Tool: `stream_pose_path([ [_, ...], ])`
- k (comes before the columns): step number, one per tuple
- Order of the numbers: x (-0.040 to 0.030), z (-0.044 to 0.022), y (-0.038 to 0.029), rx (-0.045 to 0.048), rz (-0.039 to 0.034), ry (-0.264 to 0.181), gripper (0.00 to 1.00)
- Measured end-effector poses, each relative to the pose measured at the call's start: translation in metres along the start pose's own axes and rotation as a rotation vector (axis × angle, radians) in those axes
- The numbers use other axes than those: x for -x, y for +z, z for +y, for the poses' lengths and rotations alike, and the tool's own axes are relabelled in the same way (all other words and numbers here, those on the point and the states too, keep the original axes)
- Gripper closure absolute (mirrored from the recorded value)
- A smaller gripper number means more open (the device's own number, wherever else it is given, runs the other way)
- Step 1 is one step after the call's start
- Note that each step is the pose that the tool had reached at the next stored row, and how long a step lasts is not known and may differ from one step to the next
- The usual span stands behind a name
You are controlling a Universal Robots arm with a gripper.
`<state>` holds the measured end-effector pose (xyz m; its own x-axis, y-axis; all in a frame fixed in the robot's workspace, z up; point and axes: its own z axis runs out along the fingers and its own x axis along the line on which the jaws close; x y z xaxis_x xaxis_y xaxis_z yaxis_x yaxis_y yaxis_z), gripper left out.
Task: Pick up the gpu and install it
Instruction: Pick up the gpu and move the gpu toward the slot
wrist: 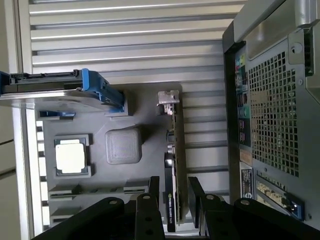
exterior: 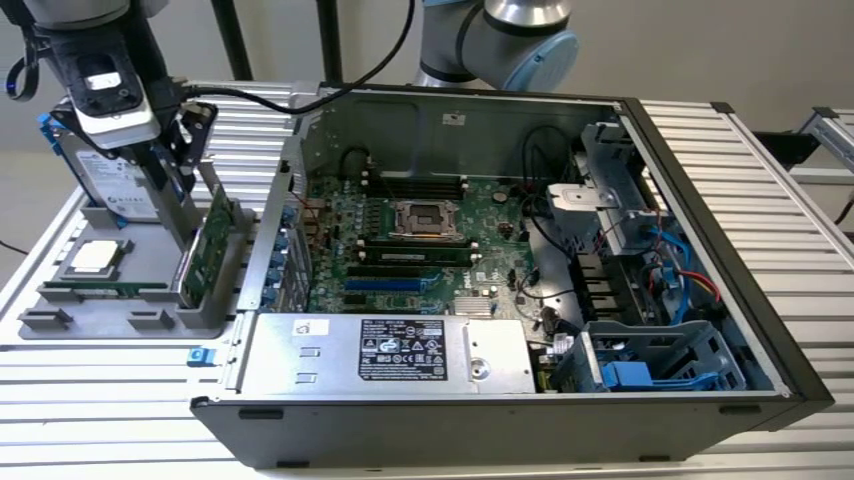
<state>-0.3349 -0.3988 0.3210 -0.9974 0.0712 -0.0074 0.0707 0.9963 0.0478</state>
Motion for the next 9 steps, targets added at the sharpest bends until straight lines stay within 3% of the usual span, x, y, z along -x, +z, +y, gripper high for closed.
stream_pose_path([
  [9, 0.0, -0.0002, 0.0034, -0.0001, 0.0001, 0.0, 0.0],
])
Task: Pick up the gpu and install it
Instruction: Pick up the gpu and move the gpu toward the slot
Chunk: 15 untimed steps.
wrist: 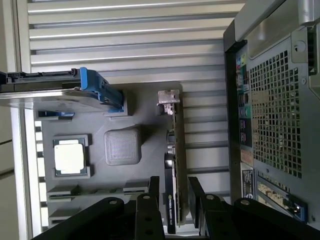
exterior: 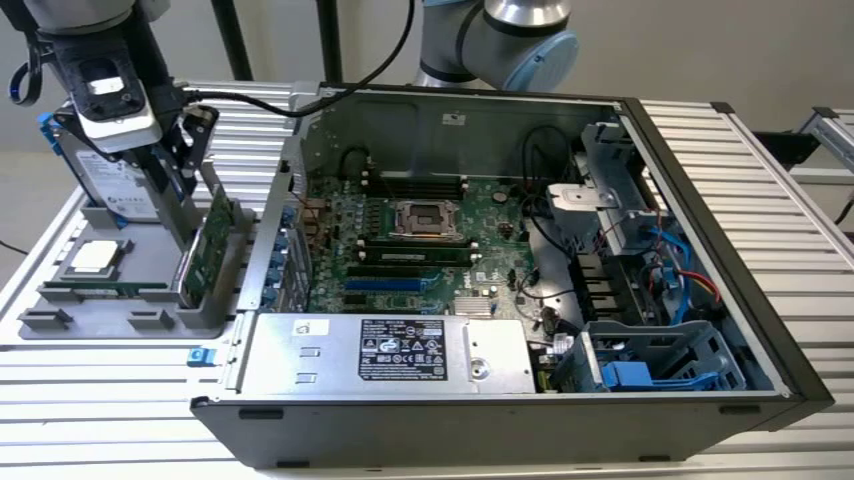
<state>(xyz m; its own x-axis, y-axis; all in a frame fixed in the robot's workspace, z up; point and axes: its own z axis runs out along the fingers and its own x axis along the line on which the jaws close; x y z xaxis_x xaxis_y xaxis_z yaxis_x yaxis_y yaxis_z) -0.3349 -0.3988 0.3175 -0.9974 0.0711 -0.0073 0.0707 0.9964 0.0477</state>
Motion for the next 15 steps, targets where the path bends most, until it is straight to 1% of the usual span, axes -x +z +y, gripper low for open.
stream_pose_path([
  [9, -0.0001, -0.0004, 0.0036, 0.0, 0.0, 0.0, 0.0],
  [15, 0.0001, -0.0026, 0.0052, 0.0001, -0.0001, 0.0, 0.0],
])
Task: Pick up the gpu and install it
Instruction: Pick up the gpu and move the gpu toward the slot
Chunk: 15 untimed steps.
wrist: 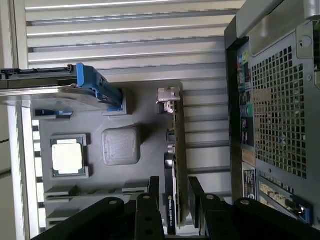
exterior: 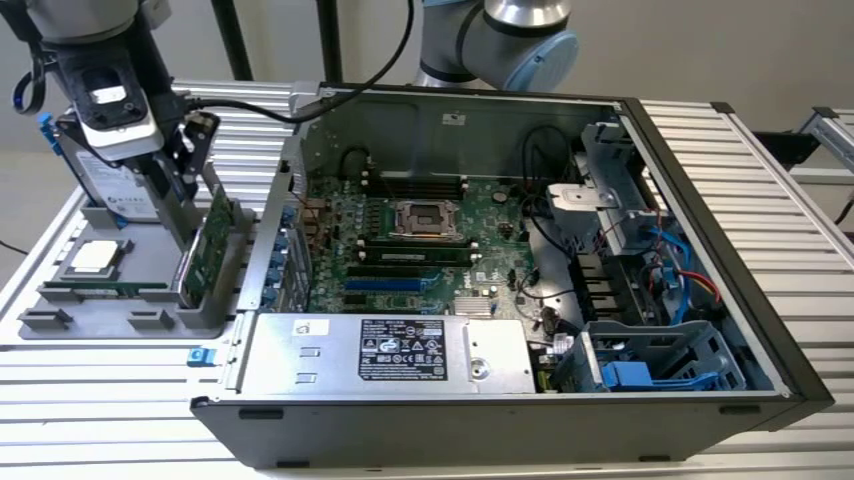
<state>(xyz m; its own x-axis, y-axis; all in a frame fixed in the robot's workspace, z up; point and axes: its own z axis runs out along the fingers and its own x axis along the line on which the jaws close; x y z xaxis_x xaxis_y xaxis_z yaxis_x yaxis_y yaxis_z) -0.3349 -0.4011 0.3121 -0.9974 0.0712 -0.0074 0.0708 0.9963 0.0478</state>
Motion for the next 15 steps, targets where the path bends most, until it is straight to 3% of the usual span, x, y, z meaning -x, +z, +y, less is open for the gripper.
stream_pose_path([
  [15, 0.0005, -0.007, 0.0024, -0.0001, 0.0, 0.0, 0.0],
])
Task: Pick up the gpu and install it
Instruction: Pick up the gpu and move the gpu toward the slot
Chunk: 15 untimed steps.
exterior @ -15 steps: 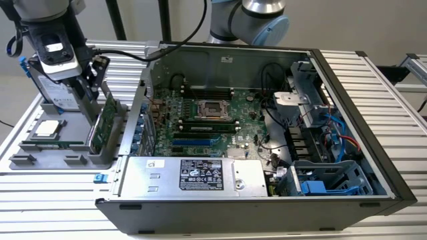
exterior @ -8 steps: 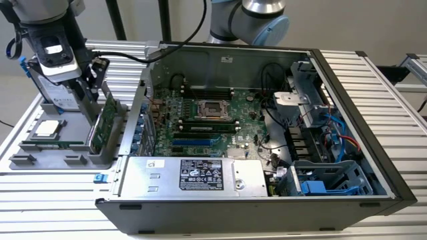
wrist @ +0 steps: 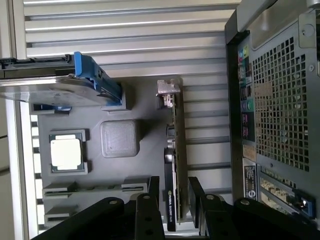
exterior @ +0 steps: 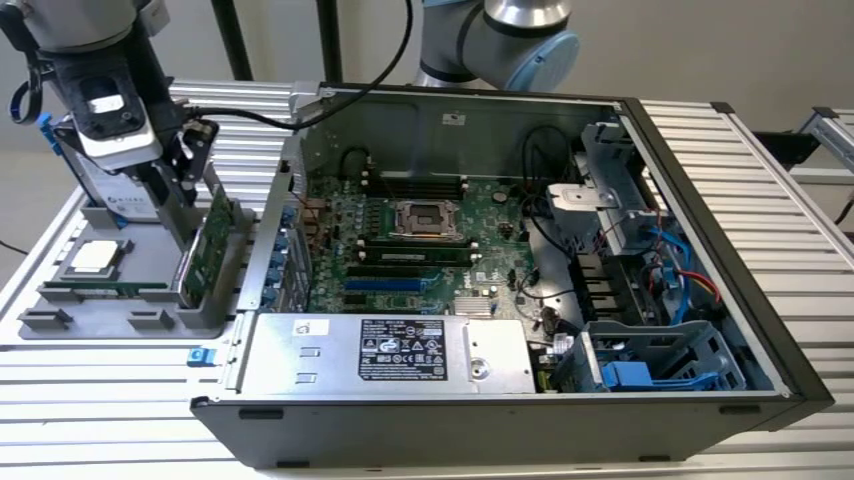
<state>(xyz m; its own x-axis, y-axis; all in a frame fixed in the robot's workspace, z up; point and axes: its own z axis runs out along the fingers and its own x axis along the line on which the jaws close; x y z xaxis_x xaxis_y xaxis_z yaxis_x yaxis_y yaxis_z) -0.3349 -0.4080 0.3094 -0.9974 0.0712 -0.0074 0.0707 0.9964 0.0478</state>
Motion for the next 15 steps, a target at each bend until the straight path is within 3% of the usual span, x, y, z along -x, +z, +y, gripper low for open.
stream_pose_path([
  [15, 0.0004, -0.0059, 0.003, 0.0001, 0.0, 0.0, 0.0],
])
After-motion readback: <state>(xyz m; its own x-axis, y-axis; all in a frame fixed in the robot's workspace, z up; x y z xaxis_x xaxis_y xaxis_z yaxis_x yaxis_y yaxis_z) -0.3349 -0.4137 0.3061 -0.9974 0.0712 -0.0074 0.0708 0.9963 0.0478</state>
